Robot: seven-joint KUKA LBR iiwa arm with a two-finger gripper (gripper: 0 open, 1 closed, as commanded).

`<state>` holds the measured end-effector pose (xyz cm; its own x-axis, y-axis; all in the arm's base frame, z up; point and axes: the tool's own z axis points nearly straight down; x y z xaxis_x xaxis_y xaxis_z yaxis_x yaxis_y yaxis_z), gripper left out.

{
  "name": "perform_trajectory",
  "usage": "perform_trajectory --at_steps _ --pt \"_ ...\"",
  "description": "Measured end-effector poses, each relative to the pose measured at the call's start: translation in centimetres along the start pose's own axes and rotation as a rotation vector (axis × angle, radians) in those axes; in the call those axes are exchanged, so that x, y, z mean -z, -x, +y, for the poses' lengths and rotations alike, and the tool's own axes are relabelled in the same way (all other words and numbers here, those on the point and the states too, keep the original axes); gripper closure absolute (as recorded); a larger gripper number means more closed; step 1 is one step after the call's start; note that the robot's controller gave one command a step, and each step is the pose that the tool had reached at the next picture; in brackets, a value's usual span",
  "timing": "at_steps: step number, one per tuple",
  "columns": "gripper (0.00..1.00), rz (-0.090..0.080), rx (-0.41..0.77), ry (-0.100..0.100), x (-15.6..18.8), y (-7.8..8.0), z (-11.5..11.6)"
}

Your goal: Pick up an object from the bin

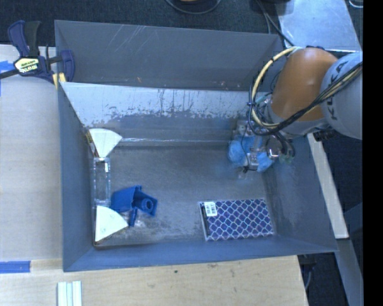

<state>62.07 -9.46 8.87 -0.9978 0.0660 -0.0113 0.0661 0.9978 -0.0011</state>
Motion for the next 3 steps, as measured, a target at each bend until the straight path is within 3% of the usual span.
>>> perform_trajectory --at_steps 1,2,3 --pt "1.00 0.007 -0.006 0.002 -1.3 0.5 -1.0" --pt "1.00 0.007 -0.006 0.002 -1.3 0.5 -1.0" --pt "1.00 -0.005 -0.031 0.000 9.6 -0.6 -2.0"
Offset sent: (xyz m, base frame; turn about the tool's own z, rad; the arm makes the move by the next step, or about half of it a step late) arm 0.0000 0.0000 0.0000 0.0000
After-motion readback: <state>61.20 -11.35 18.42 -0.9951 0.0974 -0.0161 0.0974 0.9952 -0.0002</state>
